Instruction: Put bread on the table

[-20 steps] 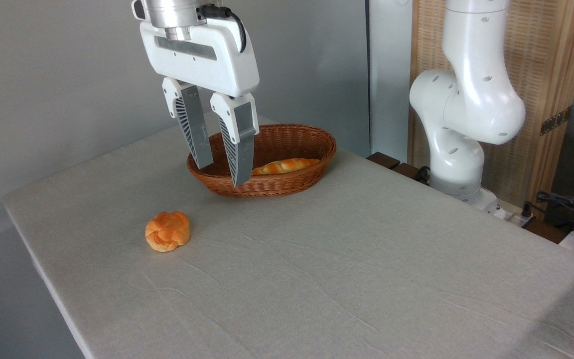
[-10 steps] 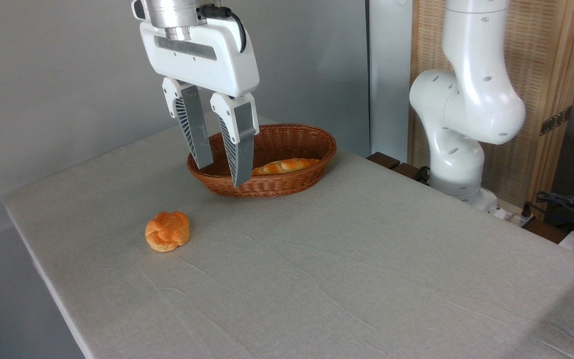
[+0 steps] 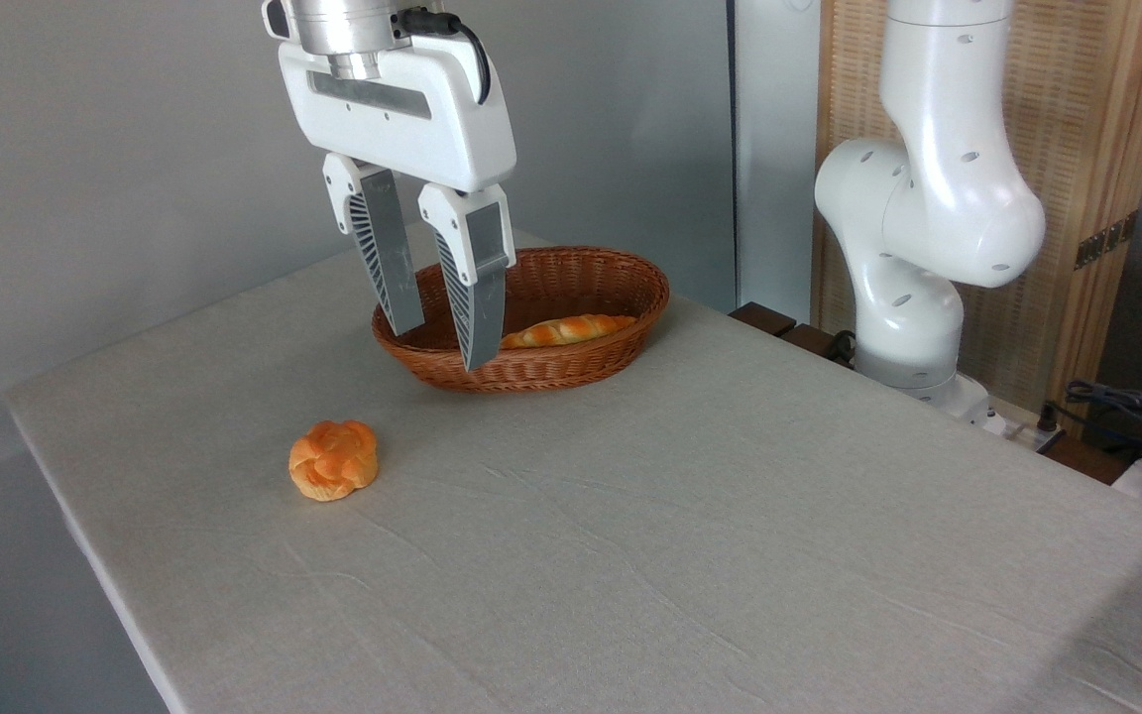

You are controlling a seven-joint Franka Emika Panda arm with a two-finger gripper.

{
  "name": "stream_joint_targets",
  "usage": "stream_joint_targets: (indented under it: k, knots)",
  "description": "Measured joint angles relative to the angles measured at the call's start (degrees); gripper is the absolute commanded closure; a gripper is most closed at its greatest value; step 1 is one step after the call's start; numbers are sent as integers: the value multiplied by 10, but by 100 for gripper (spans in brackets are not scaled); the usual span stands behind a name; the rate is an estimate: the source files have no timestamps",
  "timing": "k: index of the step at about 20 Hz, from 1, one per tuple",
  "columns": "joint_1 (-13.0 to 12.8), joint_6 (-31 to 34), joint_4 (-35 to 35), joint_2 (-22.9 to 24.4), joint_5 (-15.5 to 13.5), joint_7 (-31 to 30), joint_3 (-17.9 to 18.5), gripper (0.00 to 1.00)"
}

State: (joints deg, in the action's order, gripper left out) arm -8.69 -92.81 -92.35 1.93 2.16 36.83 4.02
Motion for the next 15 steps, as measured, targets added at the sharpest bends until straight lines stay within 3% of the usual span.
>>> stream_joint_targets:
  k: [6, 15]
  knots:
    - [2, 0, 0, -1, -44, -2, -3, 0]
    - [17, 0, 0, -2, -49, -7, -25, 0]
